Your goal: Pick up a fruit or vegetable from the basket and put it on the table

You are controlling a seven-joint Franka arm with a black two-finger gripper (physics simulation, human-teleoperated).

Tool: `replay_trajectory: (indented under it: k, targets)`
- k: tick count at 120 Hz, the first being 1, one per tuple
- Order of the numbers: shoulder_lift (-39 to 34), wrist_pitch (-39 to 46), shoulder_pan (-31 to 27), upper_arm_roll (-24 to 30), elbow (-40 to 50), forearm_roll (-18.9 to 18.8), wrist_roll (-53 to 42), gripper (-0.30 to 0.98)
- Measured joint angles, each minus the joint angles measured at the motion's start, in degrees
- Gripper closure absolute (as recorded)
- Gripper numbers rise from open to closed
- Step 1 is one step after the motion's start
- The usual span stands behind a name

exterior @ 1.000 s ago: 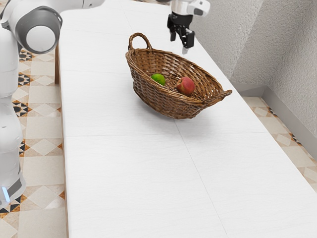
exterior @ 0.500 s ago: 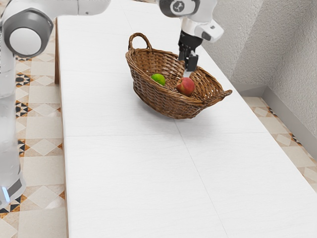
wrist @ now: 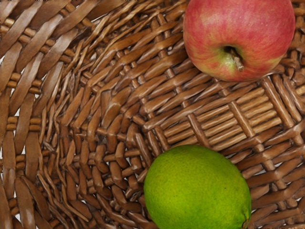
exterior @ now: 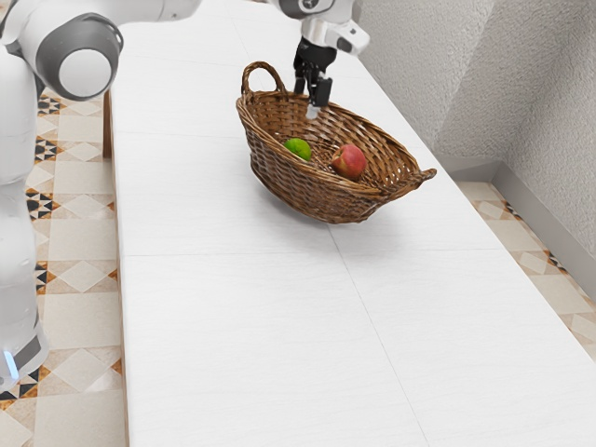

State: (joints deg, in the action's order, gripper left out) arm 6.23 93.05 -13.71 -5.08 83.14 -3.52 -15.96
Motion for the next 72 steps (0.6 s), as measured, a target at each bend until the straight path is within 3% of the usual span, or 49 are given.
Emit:
replay_trajectory:
  k: [72]
  targets:
    - [6.3,0.2,-1.5,0.6,0.0,2.7,-5.0,0.0]
